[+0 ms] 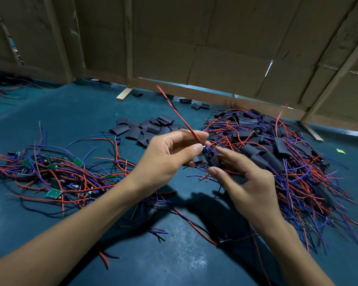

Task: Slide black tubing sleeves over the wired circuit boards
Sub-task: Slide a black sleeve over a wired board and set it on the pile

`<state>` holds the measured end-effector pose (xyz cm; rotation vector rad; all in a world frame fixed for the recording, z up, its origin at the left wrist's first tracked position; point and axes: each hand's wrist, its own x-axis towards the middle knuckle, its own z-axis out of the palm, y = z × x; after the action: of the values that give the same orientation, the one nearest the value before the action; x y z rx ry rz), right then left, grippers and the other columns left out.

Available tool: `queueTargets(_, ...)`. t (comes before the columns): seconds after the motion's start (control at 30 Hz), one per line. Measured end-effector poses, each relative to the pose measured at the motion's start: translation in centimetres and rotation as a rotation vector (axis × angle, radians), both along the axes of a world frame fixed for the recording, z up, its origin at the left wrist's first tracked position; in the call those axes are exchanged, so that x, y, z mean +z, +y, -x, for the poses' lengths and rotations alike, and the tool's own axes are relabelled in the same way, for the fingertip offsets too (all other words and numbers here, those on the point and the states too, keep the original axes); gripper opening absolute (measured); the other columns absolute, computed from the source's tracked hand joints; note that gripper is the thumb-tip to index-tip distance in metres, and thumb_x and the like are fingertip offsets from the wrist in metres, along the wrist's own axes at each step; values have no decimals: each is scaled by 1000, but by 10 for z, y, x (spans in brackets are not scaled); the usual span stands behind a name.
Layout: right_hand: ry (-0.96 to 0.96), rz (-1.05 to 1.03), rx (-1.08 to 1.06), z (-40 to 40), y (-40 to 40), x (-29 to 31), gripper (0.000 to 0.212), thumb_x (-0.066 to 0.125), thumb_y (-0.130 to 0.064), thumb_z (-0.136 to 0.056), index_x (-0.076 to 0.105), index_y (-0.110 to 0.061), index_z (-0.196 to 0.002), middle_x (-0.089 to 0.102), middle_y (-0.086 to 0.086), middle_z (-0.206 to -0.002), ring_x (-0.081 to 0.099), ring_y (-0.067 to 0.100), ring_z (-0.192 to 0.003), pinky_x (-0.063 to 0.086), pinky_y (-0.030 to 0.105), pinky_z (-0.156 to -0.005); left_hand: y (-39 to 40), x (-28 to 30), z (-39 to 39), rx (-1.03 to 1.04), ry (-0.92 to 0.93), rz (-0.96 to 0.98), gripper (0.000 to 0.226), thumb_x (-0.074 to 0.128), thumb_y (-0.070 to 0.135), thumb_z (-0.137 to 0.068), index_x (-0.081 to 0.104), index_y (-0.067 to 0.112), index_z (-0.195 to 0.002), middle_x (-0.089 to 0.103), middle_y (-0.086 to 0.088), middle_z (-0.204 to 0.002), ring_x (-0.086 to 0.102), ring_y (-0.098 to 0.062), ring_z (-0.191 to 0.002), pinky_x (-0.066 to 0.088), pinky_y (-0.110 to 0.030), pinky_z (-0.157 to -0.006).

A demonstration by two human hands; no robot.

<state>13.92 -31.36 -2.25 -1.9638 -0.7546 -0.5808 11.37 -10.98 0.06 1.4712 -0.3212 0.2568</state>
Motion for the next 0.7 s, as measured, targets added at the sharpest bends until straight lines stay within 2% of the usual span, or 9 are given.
queueTargets(0.07, 64, -105, 46, -2, 0, -1, 47, 79, -27, -82, 67, -21, -126, 74, -9, -115, 71, 7, -106, 57, 41, -95, 0, 0, 0, 3, -12, -34, 24, 61, 2, -97, 69, 10, -119, 76, -3, -109, 68, -4, -90, 54, -22, -70)
queueTargets(0.17, 106, -154, 81, 0, 1, 0, 47, 79, -30, -81, 66, -23, -126, 74, -9, -115, 69, 7, -110, 56, 44, -96, -1, -2, 0, 11, -19, -30, 23, 60, 1, -97, 69, 8, -116, 76, 0, -104, 68, -5, -89, 54, -22, -71)
queueTargets(0.3, 95, -151, 55, 2, 3, 0, 48, 80, -36, -79, 67, -25, -124, 73, -16, -114, 69, 2, -108, 56, 32, -96, -4, -3, -1, 11, -11, 33, 19, 62, 1, -95, 70, 8, -111, 76, 0, -100, 67, -5, -81, 54, -21, -71)
queueTargets(0.53, 214, -375, 192, 7, 9, 0, 42, 80, -18, -78, 68, -22, -118, 77, 1, -108, 73, 20, -104, 56, 40, -95, -5, -7, 0, -10, -2, -1, 16, 72, 7, -88, 74, 8, -104, 74, -11, -95, 64, -11, -80, 51, -22, -70)
queueTargets(0.63, 201, -417, 189, 8, 14, 1, 35, 81, -13, -78, 71, -24, -110, 77, 0, -105, 74, 15, -98, 58, 30, -88, -6, -6, 0, -112, 93, 71, 20, 73, 13, -86, 75, 15, -105, 72, -8, -97, 61, -11, -83, 47, -25, -66)
queueTargets(0.7, 160, -468, 156, 10, 14, 5, 29, 81, -13, -80, 74, -26, -105, 78, -2, -100, 74, 14, -88, 58, 26, -82, 0, -4, -4, -229, 162, 137, 29, 68, 13, -86, 72, 17, -115, 71, -2, -104, 62, -10, -90, 47, -23, -65)
